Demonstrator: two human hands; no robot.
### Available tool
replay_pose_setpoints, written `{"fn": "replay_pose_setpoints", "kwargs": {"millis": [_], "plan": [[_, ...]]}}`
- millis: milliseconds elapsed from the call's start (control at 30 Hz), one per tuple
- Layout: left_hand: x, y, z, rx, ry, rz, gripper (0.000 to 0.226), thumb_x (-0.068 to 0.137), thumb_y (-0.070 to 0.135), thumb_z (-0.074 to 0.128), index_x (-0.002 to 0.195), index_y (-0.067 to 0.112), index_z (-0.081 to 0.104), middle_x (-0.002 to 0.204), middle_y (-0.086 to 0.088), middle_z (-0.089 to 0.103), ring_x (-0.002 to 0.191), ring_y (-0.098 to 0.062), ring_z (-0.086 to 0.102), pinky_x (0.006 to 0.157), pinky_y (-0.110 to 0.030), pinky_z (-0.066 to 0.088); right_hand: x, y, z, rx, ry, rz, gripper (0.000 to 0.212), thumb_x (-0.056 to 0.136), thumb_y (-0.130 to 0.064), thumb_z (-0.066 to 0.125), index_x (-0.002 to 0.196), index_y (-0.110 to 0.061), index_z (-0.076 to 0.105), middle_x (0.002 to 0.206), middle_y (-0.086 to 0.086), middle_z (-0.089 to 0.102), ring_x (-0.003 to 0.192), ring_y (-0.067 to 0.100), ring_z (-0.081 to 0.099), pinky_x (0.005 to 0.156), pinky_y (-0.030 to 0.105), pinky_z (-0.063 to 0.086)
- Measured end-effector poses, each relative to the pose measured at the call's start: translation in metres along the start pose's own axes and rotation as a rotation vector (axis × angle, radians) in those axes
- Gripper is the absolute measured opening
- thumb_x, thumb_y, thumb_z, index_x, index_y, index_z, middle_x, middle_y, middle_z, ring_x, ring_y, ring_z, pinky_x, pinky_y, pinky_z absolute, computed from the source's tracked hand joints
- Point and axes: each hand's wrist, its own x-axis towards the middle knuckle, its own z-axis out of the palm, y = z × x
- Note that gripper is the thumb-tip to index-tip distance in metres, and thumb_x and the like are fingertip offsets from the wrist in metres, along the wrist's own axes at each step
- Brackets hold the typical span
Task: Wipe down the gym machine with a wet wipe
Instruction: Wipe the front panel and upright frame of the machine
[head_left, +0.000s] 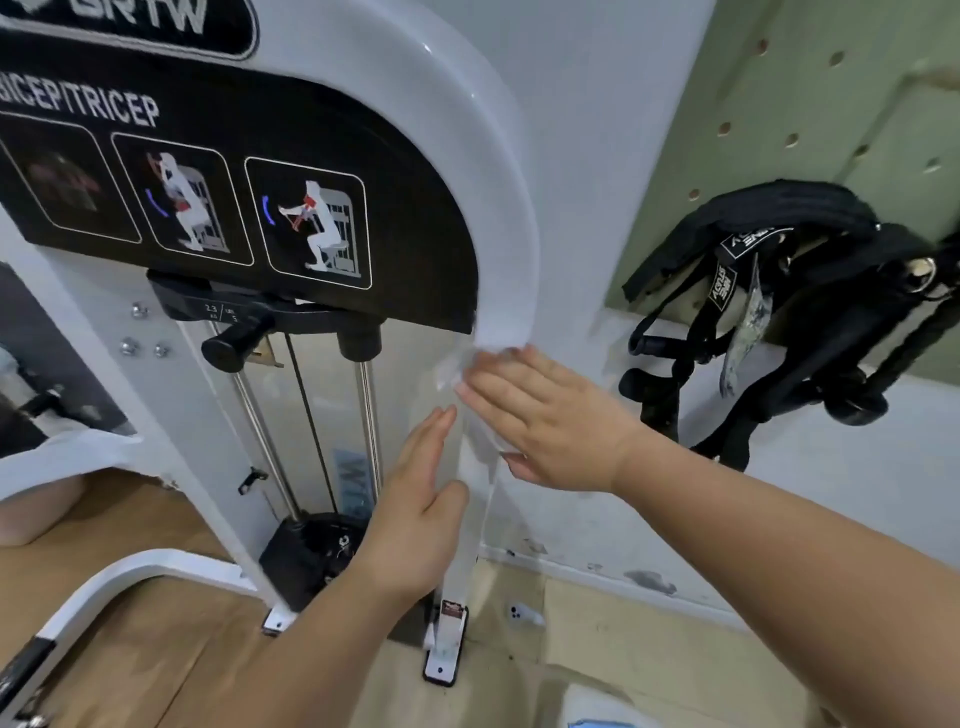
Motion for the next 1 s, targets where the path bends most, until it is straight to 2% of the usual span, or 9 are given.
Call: {"fn": "replay_pose_setpoints", "kwargs": {"millis": [100, 200, 300, 400, 533, 667, 767, 833, 1000], "plan": [[-0.002, -0.006, 0.003, -0.001, 0.043, -0.022, 0.074, 0.086, 0.026, 0.035, 0.158, 0.039, 0.023, 0.165, 0.02, 0.021, 0.151, 0.002, 0.02, 0.128, -0.037, 0.018, -0.02, -0.006, 0.012, -0.05, -0.117, -0.184, 0.078, 0.094, -0.039, 0.047, 0.158, 0.001, 0.029, 0.142, 0.016, 0.054, 0.138, 0.036, 0.044, 0.126, 0.048, 0.02], [-0.004, -0.01, 0.014, -0.005, 0.092, -0.066, 0.069, 0.096, 0.015, 0.038, 0.159, 0.037, 0.023, 0.165, 0.016, 0.022, 0.152, -0.001, 0.02, 0.128, -0.04, 0.018, -0.017, 0.009, 0.015, -0.122, -0.044, -0.167, 0.069, 0.097, -0.041, 0.045, 0.153, -0.001, 0.041, 0.154, 0.018, 0.046, 0.143, 0.036, 0.04, 0.122, 0.046, 0.024], [-0.006, -0.009, 0.032, 0.012, 0.146, -0.092, 0.075, 0.087, 0.026, 0.035, 0.161, 0.035, 0.024, 0.165, 0.018, 0.021, 0.152, 0.0, 0.019, 0.128, -0.039, 0.018, -0.008, 0.019, 0.015, -0.206, -0.004, -0.133, 0.071, 0.101, -0.041, 0.029, 0.159, 0.001, 0.028, 0.169, 0.027, 0.012, 0.157, 0.041, 0.01, 0.128, 0.053, 0.002], [-0.006, -0.011, 0.048, 0.027, 0.192, -0.087, 0.081, 0.082, 0.027, 0.033, 0.162, 0.031, 0.021, 0.166, 0.016, 0.02, 0.153, 0.0, 0.019, 0.128, -0.039, 0.018, -0.014, 0.009, 0.026, -0.196, -0.02, -0.132, 0.081, 0.103, -0.048, 0.03, 0.161, 0.005, 0.01, 0.169, 0.027, -0.002, 0.158, 0.041, -0.006, 0.126, 0.053, -0.013], [-0.002, -0.032, 0.062, 0.047, 0.212, -0.096, 0.083, 0.082, 0.028, 0.033, 0.163, 0.032, 0.015, 0.168, 0.017, 0.017, 0.153, 0.001, 0.016, 0.129, -0.039, 0.017, -0.043, -0.024, 0.06, -0.23, -0.186, -0.24, 0.097, 0.102, -0.062, 0.028, 0.158, 0.003, -0.016, 0.165, 0.027, -0.023, 0.153, 0.041, -0.026, 0.122, 0.054, -0.023], [0.008, -0.056, 0.077, 0.052, 0.216, -0.057, 0.084, 0.083, 0.029, 0.032, 0.163, 0.036, 0.008, 0.169, 0.021, 0.007, 0.153, 0.007, 0.004, 0.129, -0.033, 0.008, -0.032, -0.004, 0.063, -0.254, -0.005, -0.191, 0.095, 0.102, -0.066, 0.026, 0.162, 0.001, -0.005, 0.169, 0.024, -0.012, 0.157, 0.036, -0.015, 0.127, 0.05, -0.013], [0.017, -0.085, 0.088, 0.017, 0.281, 0.01, 0.082, 0.083, 0.03, 0.035, 0.162, 0.042, 0.015, 0.166, 0.024, 0.016, 0.152, 0.004, 0.013, 0.128, -0.042, 0.018, -0.01, 0.007, 0.063, -0.22, 0.187, -0.054, 0.095, 0.101, -0.07, 0.029, 0.162, 0.001, 0.01, 0.17, 0.022, 0.007, 0.159, 0.036, 0.004, 0.129, 0.049, 0.001], [0.021, -0.105, 0.095, -0.01, 0.333, 0.047, 0.081, 0.081, 0.032, 0.035, 0.159, 0.045, 0.021, 0.163, 0.026, 0.022, 0.152, 0.002, 0.018, 0.126, -0.044, 0.021, -0.01, -0.004, 0.075, -0.218, 0.245, -0.016, 0.096, 0.101, -0.071, 0.03, 0.162, 0.002, 0.015, 0.17, 0.022, 0.013, 0.158, 0.036, 0.01, 0.129, 0.05, 0.005], [0.027, -0.158, 0.117, -0.032, 0.428, 0.159, 0.076, 0.081, 0.045, 0.033, 0.156, 0.047, 0.027, 0.161, 0.024, 0.031, 0.151, -0.002, 0.026, 0.124, -0.048, 0.027, -0.054, -0.053, 0.134, -0.248, 0.123, -0.243, 0.095, 0.102, -0.07, 0.028, 0.162, 0.002, 0.011, 0.17, 0.022, 0.008, 0.159, 0.033, 0.003, 0.129, 0.049, -0.004]]}}
